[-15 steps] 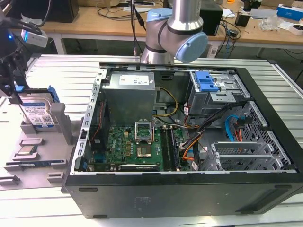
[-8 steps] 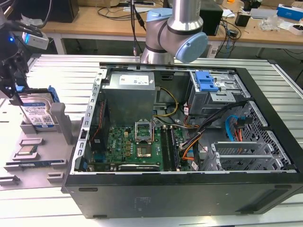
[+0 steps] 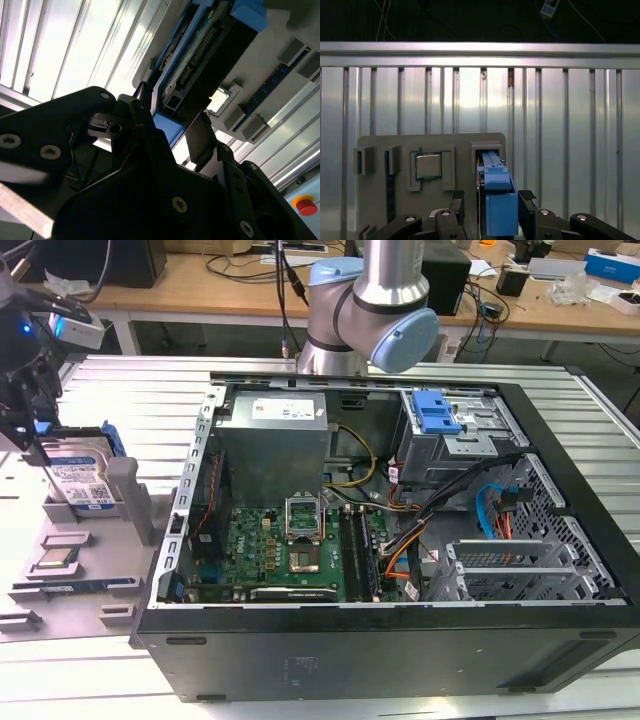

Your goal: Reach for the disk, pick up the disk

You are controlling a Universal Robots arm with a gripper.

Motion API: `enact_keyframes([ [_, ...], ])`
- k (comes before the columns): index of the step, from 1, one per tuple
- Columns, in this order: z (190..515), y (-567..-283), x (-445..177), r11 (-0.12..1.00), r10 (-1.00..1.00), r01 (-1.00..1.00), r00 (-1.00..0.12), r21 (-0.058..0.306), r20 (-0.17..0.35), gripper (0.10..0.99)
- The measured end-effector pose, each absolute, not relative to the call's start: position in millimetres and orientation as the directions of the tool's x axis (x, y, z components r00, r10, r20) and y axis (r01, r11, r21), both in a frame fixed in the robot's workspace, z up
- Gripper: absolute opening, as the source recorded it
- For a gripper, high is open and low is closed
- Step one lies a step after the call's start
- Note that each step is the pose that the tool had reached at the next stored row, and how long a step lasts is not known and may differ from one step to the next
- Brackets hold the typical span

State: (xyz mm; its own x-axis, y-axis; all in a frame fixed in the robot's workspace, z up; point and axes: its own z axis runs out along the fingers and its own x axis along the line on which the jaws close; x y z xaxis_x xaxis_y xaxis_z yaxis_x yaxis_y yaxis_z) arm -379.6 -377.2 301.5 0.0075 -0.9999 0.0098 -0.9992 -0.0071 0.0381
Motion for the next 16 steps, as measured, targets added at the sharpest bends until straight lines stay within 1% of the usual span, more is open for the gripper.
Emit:
enact_keyframes([
  [16,293.4,-377.2,-379.6,-0.007,-1.000,-0.999,0.008,0.038,0.010,0.545],
])
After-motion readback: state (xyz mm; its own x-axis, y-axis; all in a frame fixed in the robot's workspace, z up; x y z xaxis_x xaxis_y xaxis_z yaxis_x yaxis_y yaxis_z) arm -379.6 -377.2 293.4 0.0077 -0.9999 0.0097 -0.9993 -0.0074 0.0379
